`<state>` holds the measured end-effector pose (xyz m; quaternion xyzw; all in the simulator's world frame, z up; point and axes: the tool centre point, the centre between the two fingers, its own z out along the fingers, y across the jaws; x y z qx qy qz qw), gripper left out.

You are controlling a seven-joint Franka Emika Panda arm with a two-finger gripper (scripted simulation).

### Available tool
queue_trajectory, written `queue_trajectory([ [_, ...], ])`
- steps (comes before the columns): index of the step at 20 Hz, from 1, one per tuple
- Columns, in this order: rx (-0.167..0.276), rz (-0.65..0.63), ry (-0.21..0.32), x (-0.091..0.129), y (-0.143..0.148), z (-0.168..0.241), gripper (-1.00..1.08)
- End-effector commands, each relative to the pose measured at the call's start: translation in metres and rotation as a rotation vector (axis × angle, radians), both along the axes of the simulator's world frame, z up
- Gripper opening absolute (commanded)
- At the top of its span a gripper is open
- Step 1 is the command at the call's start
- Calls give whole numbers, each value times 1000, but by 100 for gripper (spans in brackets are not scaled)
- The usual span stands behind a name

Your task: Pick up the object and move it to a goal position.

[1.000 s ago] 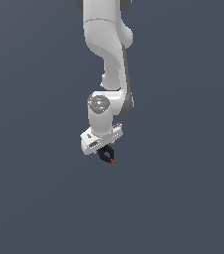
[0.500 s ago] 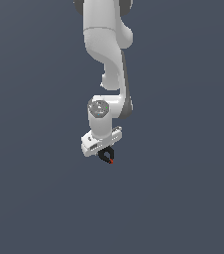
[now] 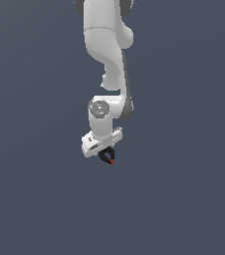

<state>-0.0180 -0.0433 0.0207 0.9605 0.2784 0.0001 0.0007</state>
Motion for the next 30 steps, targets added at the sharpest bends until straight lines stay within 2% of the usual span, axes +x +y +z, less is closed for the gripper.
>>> queue_trajectory([
  [1, 0, 0, -1, 0, -1, 2, -100],
  [10, 0, 0, -1, -6, -11, 37, -100],
  [23, 1, 2, 0, -21, -43, 151, -100],
  [30, 2, 2, 0, -25, -55, 192, -100],
])
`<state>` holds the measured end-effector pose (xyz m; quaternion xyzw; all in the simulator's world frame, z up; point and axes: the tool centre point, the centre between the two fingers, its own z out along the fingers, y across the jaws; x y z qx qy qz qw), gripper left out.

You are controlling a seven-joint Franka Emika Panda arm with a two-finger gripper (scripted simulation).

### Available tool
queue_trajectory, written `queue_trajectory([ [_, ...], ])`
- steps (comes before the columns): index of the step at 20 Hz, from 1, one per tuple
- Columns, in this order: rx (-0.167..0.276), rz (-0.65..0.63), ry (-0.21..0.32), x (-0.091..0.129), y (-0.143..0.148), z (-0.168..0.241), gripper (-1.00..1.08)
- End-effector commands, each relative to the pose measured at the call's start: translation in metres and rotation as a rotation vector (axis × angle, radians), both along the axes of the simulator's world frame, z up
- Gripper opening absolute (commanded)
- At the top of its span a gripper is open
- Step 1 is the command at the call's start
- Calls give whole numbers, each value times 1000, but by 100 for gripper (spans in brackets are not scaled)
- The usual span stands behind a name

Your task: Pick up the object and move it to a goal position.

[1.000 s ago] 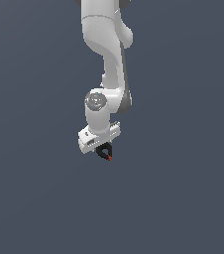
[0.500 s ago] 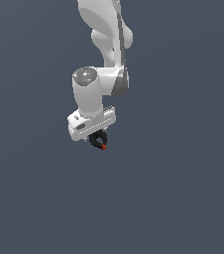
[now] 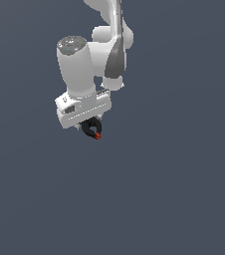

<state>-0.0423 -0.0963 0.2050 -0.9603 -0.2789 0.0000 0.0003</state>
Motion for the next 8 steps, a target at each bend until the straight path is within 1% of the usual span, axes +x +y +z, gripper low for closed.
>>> queue_trajectory([
  [1, 0, 1, 0, -1, -3, 12, -100],
  [8, 0, 0, 0, 0, -6, 20, -100],
])
